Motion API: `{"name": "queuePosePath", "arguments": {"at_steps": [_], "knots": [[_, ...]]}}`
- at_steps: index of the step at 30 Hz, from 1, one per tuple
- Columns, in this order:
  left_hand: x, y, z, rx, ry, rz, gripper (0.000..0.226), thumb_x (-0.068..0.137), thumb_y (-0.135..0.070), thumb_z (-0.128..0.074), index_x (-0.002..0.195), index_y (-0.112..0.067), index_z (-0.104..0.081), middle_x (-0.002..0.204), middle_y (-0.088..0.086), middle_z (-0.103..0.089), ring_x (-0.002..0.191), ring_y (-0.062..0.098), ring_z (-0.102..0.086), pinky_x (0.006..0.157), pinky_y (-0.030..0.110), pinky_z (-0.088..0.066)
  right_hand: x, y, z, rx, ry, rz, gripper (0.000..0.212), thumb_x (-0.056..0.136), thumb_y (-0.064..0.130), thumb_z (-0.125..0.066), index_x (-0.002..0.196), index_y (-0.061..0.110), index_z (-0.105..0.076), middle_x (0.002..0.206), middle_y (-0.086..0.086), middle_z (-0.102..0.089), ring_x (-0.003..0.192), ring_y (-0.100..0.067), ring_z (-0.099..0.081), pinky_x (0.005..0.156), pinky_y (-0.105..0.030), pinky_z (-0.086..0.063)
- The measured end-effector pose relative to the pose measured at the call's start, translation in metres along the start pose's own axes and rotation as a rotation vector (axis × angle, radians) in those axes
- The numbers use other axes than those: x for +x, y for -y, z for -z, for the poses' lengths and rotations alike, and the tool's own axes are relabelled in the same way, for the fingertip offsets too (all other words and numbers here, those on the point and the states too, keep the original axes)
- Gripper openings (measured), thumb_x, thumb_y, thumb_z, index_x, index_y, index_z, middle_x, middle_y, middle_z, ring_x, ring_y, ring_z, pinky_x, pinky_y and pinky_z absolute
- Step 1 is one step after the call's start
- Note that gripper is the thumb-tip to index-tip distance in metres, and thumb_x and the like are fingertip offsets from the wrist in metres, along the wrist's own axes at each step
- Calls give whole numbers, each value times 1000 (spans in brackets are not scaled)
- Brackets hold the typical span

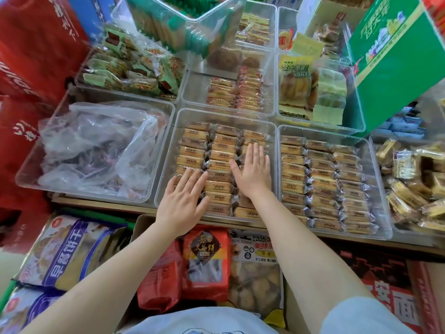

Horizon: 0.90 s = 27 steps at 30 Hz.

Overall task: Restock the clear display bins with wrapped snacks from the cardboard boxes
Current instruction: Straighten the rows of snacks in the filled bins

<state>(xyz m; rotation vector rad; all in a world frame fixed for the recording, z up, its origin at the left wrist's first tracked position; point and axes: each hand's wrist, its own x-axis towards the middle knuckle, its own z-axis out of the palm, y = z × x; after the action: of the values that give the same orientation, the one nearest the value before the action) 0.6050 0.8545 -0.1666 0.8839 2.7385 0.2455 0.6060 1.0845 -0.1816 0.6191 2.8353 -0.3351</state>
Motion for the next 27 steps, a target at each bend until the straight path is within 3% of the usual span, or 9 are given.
{"name": "queuePosePath", "arguments": {"at_steps": [8,12,14,16,18,20,23,27], "knots": [[0,0,-2,8,4,0,72,94,-63,4,160,-34,1,168,-6,-2,154,13,11,125,43,3,-3,1,-8,-88,45,-7,93,91,78,1,157,13,16,164,-7,21,151,-22,21,124,-43,10],[1,1,-2,27,11,-1,71,95,-63,3,160,-35,3,169,-4,-2,155,15,10,125,46,1,0,6,12,-30,166,-16,99,88,81,-1,158,12,13,164,-9,20,152,-25,19,124,-45,8],[1,1,-3,20,-3,1,71,96,-63,1,160,-34,2,169,-3,-1,155,16,9,125,46,1,-11,8,25,124,86,8,93,93,75,-7,160,12,-5,167,-8,8,154,-24,9,125,-45,2],[2,1,-3,20,2,-3,68,98,-62,-2,161,-34,2,169,-2,-1,155,16,8,125,46,2,-41,4,32,220,-74,72,65,104,55,-27,149,11,-40,162,-9,-26,151,-28,-18,124,-47,-16],[1,1,-3,30,15,-2,66,101,-60,-7,161,-34,3,169,-2,1,155,16,10,125,46,2,-72,-4,28,138,-105,142,30,103,31,-46,119,13,-64,129,-7,-58,125,-27,-52,109,-45,-40],[1,0,-1,23,24,-8,65,102,-59,-9,160,-33,4,169,-1,2,155,16,11,125,46,3,-90,-11,26,61,3,115,16,99,26,-55,101,15,-67,105,-1,-62,100,-23,-58,95,-43,-49],[0,0,3,9,49,-35,66,103,-59,-10,160,-31,7,169,-2,8,154,15,16,124,45,8,-93,-11,29,102,102,2,13,98,27,-60,94,15,-63,99,-1,-60,89,-22,-59,82,-42,-54],[-10,0,9,-39,86,-134,65,105,-56,-17,161,-28,0,169,-5,7,153,13,18,125,44,8,-87,3,26,99,81,-106,13,97,30,-62,90,19,-61,96,1,-63,83,-19,-60,69,-33,-50]]}}
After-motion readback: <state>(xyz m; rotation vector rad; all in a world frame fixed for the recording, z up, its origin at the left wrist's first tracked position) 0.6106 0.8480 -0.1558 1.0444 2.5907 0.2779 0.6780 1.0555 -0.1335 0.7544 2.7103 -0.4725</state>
